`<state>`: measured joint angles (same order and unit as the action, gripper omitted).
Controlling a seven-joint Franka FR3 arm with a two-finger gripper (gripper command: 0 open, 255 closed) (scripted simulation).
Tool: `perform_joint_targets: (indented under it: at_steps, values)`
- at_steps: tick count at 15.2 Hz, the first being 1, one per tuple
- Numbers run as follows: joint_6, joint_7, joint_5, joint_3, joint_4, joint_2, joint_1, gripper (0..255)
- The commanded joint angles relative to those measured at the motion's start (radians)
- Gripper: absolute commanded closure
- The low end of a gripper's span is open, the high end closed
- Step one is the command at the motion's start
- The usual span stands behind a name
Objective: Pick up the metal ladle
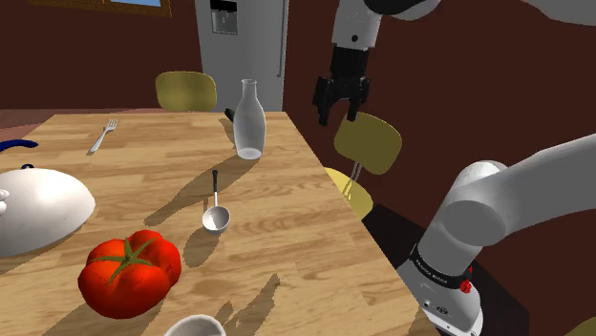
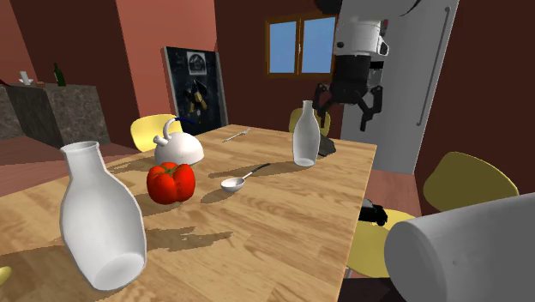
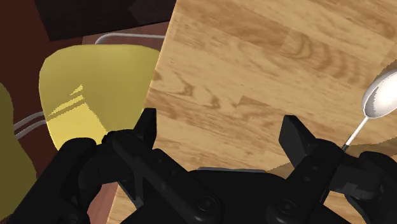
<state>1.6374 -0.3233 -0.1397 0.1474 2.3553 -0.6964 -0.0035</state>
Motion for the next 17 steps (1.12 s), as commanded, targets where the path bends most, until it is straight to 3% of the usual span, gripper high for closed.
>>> perform_joint_targets:
  at_steps: [1, 10, 17]
  values:
    - [0.062, -0.055, -0.029, 0.04, 0.02, 0.031, 0.006, 0]
    - [0.307, -0.286, -0.096, 0.209, -0.01, 0.261, 0.01, 0]
    - [0.479, -0.491, -0.05, 0.327, -0.115, 0.506, -0.002, 0]
